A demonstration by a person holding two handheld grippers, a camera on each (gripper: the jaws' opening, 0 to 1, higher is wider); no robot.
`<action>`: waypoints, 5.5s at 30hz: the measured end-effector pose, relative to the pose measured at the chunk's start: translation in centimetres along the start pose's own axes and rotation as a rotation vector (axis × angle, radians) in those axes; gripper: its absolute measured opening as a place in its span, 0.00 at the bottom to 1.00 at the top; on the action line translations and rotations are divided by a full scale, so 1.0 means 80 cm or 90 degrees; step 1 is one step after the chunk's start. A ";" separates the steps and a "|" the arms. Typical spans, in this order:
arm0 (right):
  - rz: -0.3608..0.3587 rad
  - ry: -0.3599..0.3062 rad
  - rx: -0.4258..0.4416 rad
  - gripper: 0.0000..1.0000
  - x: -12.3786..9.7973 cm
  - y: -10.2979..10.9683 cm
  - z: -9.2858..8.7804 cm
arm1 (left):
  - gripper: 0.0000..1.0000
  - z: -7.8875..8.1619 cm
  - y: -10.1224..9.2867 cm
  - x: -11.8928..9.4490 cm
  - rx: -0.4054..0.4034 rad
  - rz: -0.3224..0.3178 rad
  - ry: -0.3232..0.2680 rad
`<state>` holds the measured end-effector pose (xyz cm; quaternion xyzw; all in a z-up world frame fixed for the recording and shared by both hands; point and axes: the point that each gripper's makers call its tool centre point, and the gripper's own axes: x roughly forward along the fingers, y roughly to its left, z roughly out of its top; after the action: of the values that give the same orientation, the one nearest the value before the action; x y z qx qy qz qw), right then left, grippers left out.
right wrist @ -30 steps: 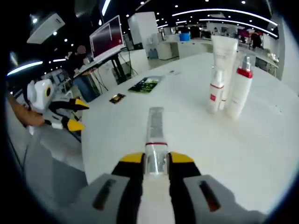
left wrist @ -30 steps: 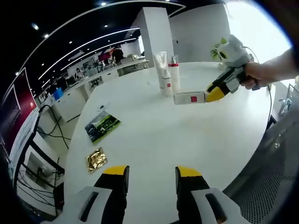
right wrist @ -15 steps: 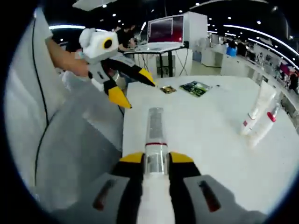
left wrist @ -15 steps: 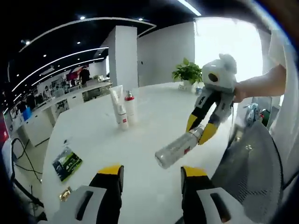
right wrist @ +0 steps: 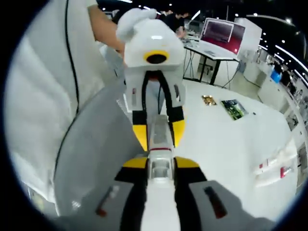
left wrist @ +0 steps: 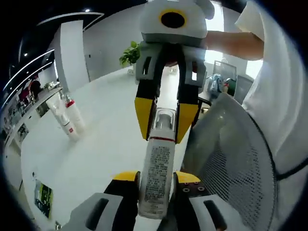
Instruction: Arrange the skincare products in the storage area until every visible bottle or jar stands upright without overlapping.
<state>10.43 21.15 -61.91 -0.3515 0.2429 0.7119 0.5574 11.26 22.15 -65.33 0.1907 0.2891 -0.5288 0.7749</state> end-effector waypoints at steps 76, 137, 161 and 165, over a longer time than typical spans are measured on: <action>-0.362 -0.339 0.516 0.23 -0.079 -0.199 -0.037 | 0.50 -0.064 0.152 -0.102 -0.249 0.405 -0.090; -0.603 -0.252 0.421 0.24 -0.021 -0.381 -0.195 | 0.36 -0.143 0.157 -0.089 -0.351 0.418 -0.011; -0.580 -0.188 0.560 0.29 0.005 -0.368 -0.223 | 0.34 -0.148 0.157 -0.090 -0.343 0.420 0.000; -0.593 -0.169 0.561 0.26 0.005 -0.371 -0.222 | 0.34 -0.146 0.157 -0.090 -0.344 0.419 -0.006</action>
<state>43.06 16.05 -72.13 -0.0678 0.2633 0.2670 0.9246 18.11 38.90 -69.68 0.0603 0.3377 -0.1593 0.9257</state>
